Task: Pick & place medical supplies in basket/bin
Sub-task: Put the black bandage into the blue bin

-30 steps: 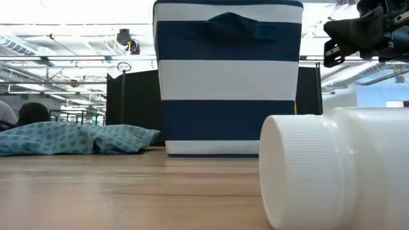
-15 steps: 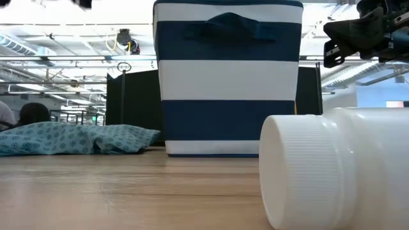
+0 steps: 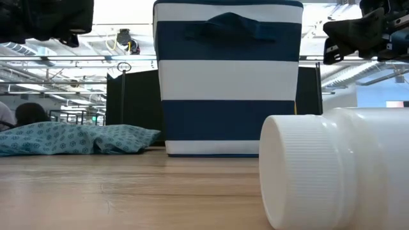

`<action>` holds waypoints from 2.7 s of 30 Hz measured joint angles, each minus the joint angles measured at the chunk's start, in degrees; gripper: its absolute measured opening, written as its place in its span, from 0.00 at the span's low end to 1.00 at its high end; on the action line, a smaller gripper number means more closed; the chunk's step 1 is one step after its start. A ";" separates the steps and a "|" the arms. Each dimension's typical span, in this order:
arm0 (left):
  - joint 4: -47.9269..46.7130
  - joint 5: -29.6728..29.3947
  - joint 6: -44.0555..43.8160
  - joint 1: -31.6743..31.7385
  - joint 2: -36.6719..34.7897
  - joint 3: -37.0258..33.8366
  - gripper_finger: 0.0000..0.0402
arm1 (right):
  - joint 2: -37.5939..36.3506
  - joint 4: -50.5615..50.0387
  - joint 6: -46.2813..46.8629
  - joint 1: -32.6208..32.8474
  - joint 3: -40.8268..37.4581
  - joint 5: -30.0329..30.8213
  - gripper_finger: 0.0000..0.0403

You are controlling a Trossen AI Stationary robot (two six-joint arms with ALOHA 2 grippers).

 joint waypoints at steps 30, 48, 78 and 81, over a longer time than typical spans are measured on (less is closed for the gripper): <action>-58.24 12.84 -3.70 30.02 67.05 85.75 0.23 | 0.02 0.54 -1.46 0.00 -0.02 0.07 0.00; -76.25 27.16 -2.07 39.17 100.01 104.66 0.23 | 0.02 -1.33 -0.77 0.00 -0.02 -0.02 0.00; -69.57 36.50 -3.05 39.81 105.59 89.07 0.23 | 0.02 -1.65 -1.59 0.02 0.02 -0.02 0.00; -68.48 36.55 -3.70 39.79 105.66 89.00 0.23 | 0.00 -1.64 -1.59 0.01 0.02 -0.02 0.00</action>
